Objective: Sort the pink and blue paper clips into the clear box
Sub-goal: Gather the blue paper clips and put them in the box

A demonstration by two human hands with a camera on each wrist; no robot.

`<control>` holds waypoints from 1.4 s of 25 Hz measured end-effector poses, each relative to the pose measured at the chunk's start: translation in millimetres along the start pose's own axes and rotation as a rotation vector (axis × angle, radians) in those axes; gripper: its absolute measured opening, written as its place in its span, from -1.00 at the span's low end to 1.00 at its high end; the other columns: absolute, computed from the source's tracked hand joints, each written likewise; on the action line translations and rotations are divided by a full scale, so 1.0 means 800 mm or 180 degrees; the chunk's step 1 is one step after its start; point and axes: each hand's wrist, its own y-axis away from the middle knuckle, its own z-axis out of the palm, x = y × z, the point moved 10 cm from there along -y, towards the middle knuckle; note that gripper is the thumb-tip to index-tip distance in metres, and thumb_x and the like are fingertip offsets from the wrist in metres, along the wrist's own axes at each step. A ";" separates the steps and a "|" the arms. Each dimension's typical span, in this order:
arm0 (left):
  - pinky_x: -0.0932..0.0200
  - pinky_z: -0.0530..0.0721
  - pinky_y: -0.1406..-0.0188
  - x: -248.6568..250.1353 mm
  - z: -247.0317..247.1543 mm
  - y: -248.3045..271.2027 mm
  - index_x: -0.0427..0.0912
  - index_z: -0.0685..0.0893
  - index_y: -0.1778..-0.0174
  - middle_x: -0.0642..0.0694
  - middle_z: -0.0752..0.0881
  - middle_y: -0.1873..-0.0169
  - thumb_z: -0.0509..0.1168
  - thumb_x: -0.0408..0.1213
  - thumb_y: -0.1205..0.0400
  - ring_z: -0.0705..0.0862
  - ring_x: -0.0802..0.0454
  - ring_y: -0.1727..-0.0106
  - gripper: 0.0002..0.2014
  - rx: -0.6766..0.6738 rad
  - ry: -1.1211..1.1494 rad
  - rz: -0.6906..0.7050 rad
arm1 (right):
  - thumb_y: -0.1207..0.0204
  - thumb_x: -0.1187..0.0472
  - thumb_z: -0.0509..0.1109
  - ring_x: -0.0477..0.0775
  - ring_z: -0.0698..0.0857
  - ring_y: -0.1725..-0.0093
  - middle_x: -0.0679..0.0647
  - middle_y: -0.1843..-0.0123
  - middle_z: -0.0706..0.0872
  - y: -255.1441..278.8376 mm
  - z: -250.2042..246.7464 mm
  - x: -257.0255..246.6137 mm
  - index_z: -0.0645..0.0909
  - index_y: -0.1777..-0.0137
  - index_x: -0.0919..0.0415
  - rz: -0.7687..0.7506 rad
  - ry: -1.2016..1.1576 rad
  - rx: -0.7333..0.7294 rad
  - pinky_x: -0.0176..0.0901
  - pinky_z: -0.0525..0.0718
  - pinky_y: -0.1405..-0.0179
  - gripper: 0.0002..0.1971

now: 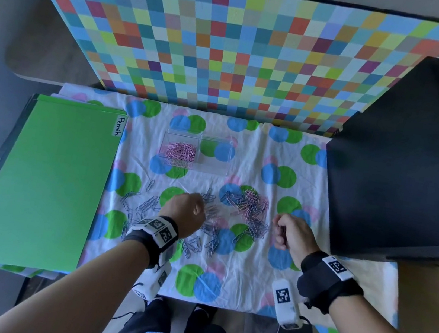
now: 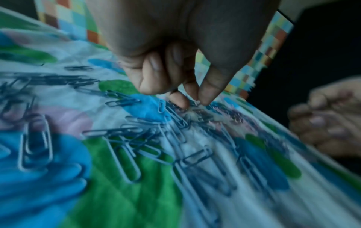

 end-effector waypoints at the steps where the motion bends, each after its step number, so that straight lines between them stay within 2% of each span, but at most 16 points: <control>1: 0.21 0.56 0.21 -0.006 -0.006 0.000 -0.07 0.66 0.25 0.00 0.73 0.27 0.32 -0.27 -0.49 0.67 0.00 0.20 -0.97 0.0119 0.0252 -0.0091 | -0.44 0.42 0.02 -0.04 0.28 0.63 0.08 0.50 0.34 0.002 0.003 0.004 0.40 0.36 0.22 0.0180 -0.0361 -0.0011 -0.34 0.17 0.65 -0.78; 3: 0.21 0.60 0.22 -0.021 -0.014 -0.002 -0.11 0.68 0.22 -0.01 0.74 0.32 0.40 -0.32 -0.47 0.68 0.05 0.25 -0.96 0.0258 0.0840 -0.0321 | -0.41 0.39 0.00 0.00 0.31 0.63 0.08 0.54 0.39 0.005 0.010 0.010 0.37 0.38 0.20 0.0448 -0.0854 -0.0082 -0.34 0.20 0.67 -0.80; 4: 0.21 0.60 0.29 -0.026 -0.015 -0.003 -0.09 0.68 0.16 -0.01 0.74 0.36 0.40 -0.35 -0.47 0.67 0.10 0.33 -0.90 0.0232 0.1161 -0.0457 | -0.41 0.39 -0.01 0.02 0.34 0.63 0.10 0.54 0.44 0.005 0.013 0.011 0.37 0.38 0.21 0.0533 -0.0964 -0.0108 -0.33 0.22 0.67 -0.79; 6: 0.24 0.48 0.49 -0.030 -0.010 -0.006 -0.07 0.69 0.07 0.00 0.66 0.47 0.32 -0.42 -0.49 0.52 0.13 0.55 -0.82 0.0081 0.1772 -0.0713 | -0.42 0.42 0.00 0.03 0.38 0.63 0.16 0.49 0.51 0.004 0.015 0.010 0.41 0.36 0.23 0.0582 -0.0935 -0.0134 -0.32 0.24 0.66 -0.78; 7: 0.26 0.41 0.54 -0.032 -0.006 -0.007 -0.11 0.72 0.12 -0.02 0.61 0.50 0.24 -0.44 -0.50 0.43 0.09 0.60 -0.81 0.0011 0.2106 -0.0877 | -0.43 0.42 0.02 0.02 0.39 0.62 0.17 0.46 0.52 0.004 0.017 0.009 0.44 0.35 0.24 0.0574 -0.0815 -0.0146 -0.31 0.23 0.66 -0.78; 9: 0.28 0.32 0.58 -0.037 0.005 -0.007 -0.20 0.66 0.35 -0.10 0.52 0.51 0.12 -0.42 -0.48 0.32 0.04 0.62 -0.77 -0.0089 0.2856 -0.1295 | -0.47 0.36 0.12 -0.01 0.37 0.61 0.14 0.44 0.51 0.002 0.029 0.002 0.51 0.33 0.24 0.0447 -0.0301 -0.0205 -0.32 0.18 0.68 -0.80; 11: 0.25 0.34 0.56 -0.043 0.016 -0.008 -0.21 0.54 0.45 -0.16 0.54 0.51 0.11 -0.35 -0.47 0.36 -0.02 0.58 -0.80 -0.0132 0.3277 -0.1637 | -0.52 0.26 0.25 -0.06 0.41 0.56 0.04 0.44 0.51 0.001 0.054 -0.015 0.56 0.34 0.18 0.0061 0.0768 -0.0351 -0.29 0.26 0.65 -0.80; 13: 0.20 0.45 0.48 -0.043 0.016 -0.015 -0.19 0.53 0.45 -0.15 0.59 0.51 0.15 -0.25 -0.46 0.47 -0.08 0.50 -0.81 -0.0200 0.2936 -0.1596 | -0.53 0.18 0.35 -0.11 0.54 0.44 -0.07 0.40 0.60 0.006 0.094 -0.041 0.63 0.27 0.14 -0.0651 0.2073 -0.0501 -0.26 0.45 0.47 -0.84; 16: 0.23 0.50 0.36 -0.024 -0.008 -0.029 -0.07 0.60 0.40 -0.01 0.63 0.49 0.28 -0.16 -0.48 0.56 -0.01 0.41 -0.85 -0.0141 0.1261 -0.0842 | -0.51 0.23 0.36 -0.09 0.62 0.33 -0.08 0.33 0.67 0.019 0.152 -0.061 0.70 0.13 0.16 -0.1628 0.3202 -0.0593 -0.28 0.51 0.33 -0.91; 18: 0.23 0.56 0.27 -0.005 -0.014 -0.032 0.02 0.67 0.30 0.07 0.68 0.39 0.33 -0.20 -0.49 0.65 0.03 0.27 -0.94 -0.0103 0.0447 -0.0369 | -0.53 0.23 0.33 0.04 0.71 0.19 0.03 0.18 0.75 0.021 0.171 -0.059 0.70 0.11 0.14 -0.1950 0.3711 -0.0542 -0.25 0.59 0.22 -0.89; 21: 0.19 0.61 0.10 0.019 -0.001 -0.030 0.03 0.74 0.06 0.00 0.72 0.12 0.36 -0.19 -0.51 0.68 -0.01 0.04 -0.87 -0.0301 -0.0301 0.0148 | -0.58 0.21 0.26 0.14 0.71 0.17 0.11 0.14 0.71 0.024 0.179 -0.054 0.65 0.16 0.17 -0.2143 0.4069 -0.0524 -0.12 0.68 0.22 -0.84; 25: 0.11 0.64 0.08 0.025 0.011 -0.031 -0.01 0.72 0.05 -0.04 0.69 0.05 0.32 -0.13 -0.55 0.68 -0.06 0.00 -0.87 -0.0314 -0.0552 0.0311 | -0.56 0.22 0.29 0.17 0.71 0.15 0.11 0.07 0.67 0.024 0.167 -0.052 0.63 0.14 0.21 -0.2136 0.3997 -0.0369 -0.06 0.69 0.19 -0.88; 30: 0.06 0.59 0.11 0.023 0.014 -0.031 -0.10 0.64 0.03 -0.13 0.63 -0.01 0.21 -0.24 -0.59 0.67 -0.15 -0.01 -0.87 -0.0388 -0.0688 0.0218 | -0.52 0.23 0.31 0.13 0.65 0.07 0.10 0.03 0.66 0.020 0.139 -0.050 0.62 0.10 0.21 -0.1895 0.3493 -0.0200 -0.06 0.64 0.13 -0.92; 33: 0.16 0.48 0.14 0.024 -0.003 -0.027 -0.14 0.64 0.03 -0.09 0.64 0.04 0.23 -0.26 -0.61 0.65 -0.10 0.02 -0.89 -0.0109 -0.0230 0.0176 | -0.46 0.29 0.36 0.12 0.69 0.17 0.12 0.18 0.73 0.019 0.125 -0.062 0.65 0.19 0.27 -0.1835 0.3004 -0.0076 -0.01 0.69 0.13 -0.93; 35: 0.22 0.47 0.17 0.008 -0.020 -0.027 -0.10 0.64 0.10 0.03 0.67 0.20 0.33 -0.27 -0.57 0.65 0.00 0.13 -0.97 0.0183 0.0533 -0.0119 | -0.44 0.31 0.39 0.09 0.70 0.22 0.11 0.24 0.75 0.016 0.114 -0.076 0.66 0.21 0.28 -0.1679 0.2614 0.0065 -0.12 0.68 0.14 -0.95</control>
